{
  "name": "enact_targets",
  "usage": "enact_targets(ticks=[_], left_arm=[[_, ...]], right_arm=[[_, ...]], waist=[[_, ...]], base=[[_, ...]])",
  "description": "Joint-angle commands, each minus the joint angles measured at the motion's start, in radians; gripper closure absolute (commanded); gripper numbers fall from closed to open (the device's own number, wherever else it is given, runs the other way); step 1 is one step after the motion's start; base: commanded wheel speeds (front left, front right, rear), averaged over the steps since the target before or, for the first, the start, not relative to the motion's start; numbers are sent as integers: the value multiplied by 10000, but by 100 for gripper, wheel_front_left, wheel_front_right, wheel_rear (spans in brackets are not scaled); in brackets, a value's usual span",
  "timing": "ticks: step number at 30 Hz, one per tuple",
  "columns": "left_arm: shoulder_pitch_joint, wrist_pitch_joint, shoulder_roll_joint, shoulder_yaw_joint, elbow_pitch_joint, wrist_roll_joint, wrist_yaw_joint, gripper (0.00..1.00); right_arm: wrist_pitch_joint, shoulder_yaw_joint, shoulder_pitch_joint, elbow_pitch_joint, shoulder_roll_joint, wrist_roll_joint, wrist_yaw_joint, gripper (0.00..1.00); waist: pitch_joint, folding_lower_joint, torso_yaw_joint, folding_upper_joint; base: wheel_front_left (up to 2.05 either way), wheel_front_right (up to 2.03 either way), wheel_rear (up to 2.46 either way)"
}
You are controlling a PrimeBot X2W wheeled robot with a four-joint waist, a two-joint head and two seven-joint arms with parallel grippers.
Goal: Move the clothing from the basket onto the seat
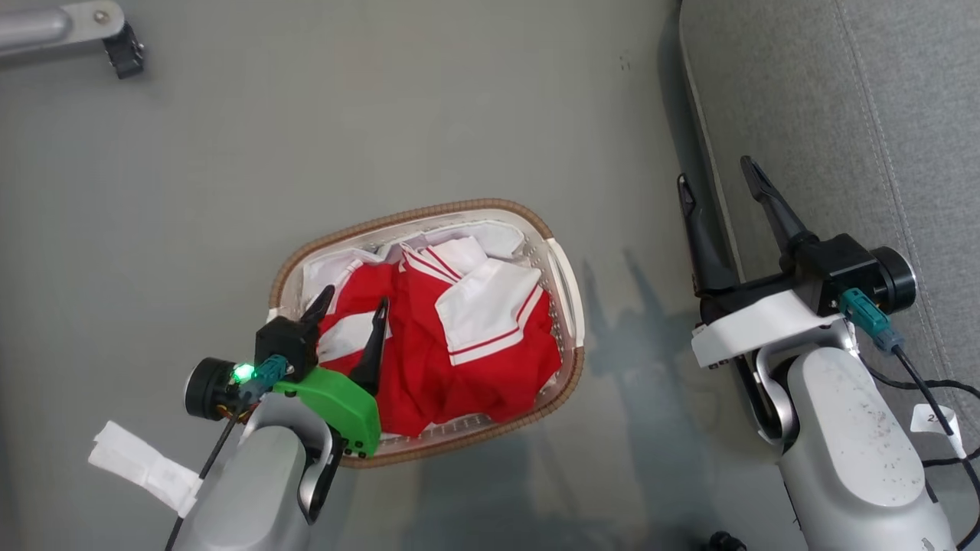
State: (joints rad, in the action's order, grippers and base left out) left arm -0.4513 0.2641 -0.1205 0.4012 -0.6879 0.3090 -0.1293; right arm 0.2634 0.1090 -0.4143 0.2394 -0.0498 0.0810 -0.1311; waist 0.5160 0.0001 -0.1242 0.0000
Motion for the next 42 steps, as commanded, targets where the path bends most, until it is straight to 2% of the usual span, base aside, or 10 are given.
enact_targets(ticks=[1, 11, 19, 25, 30, 42], left_arm=[[-350, 7, -164, 167, -263, 19, -22, 0], [-1831, 7, -712, 1634, -2368, -480, -5, 0], [-3263, -90, -869, 2823, -4169, -577, -4, 0], [-4155, -948, -943, 3930, -5109, -718, -4, 0], [-4562, -2068, -926, 4652, -5576, -640, -4, 0], [-4770, -4338, -878, 5824, -5563, 557, -4, 0]], right_arm=[[21, 42, -152, -31, -23, 103, 6, 0], [22, 345, -502, -87, -26, 377, 6, 0], [21, 832, -698, -48, -22, 727, 6, 0], [21, 1134, -701, -76, -25, 991, 6, 0], [22, 1247, -651, -80, -25, 1166, 6, 0], [22, 1546, -620, -91, -27, 1357, 6, 0]], waist=[[846, -1, -505, 0], [1690, -1, -847, 0], [2202, -1, -1127, 0], [2479, -1, -1354, 0], [2611, -1, -1483, 0], [2772, -1, -1607, 0]], base=[[0, 0, 0], [0, 0, 0], [0, 0, 0], [0, 0, 0], [0, 0, 0], [0, 0, 0]])
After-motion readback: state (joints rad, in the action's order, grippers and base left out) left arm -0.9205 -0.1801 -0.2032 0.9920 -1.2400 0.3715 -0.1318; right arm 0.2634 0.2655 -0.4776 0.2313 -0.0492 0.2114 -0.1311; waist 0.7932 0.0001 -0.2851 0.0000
